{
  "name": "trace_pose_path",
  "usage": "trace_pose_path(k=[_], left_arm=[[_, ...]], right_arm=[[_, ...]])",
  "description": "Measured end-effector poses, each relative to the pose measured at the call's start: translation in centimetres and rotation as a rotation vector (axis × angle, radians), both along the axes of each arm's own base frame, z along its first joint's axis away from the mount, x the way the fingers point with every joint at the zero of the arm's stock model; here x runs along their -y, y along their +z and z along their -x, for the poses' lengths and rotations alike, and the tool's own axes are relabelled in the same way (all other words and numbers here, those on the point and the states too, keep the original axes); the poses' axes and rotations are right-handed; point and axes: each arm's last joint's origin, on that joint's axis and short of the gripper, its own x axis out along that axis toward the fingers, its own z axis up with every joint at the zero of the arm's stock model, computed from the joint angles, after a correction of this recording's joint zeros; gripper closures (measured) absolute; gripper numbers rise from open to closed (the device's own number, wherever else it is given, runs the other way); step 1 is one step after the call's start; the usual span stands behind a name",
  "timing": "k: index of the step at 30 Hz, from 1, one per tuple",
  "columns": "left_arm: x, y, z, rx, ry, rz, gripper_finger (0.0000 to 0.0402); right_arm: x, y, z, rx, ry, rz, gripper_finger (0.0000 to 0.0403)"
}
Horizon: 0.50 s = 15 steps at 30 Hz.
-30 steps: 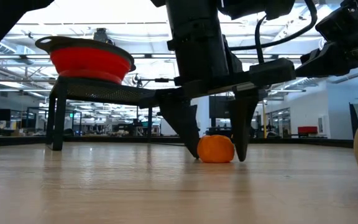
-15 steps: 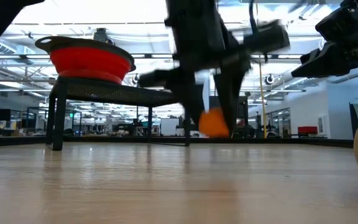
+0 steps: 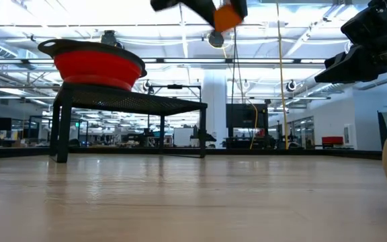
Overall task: Pick & Place Fruit
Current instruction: Put the orange into the red strainer bowl on the shelf
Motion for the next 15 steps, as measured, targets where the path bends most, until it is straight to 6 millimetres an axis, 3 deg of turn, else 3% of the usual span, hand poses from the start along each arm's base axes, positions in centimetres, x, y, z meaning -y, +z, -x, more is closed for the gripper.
trace_pose_path(k=[9, 15], left_arm=[[0.0, 5.6, 3.0, 0.139, -0.067, -0.154, 0.0252], [0.8, 8.4, 3.4, 0.273, -0.197, -0.234, 0.0252]], right_arm=[[0.0, 0.0, 0.0, 0.001, 0.000, 0.000, 0.0403], [0.0, 0.3, -0.1, 0.030, 0.000, 0.002, 0.0403]])
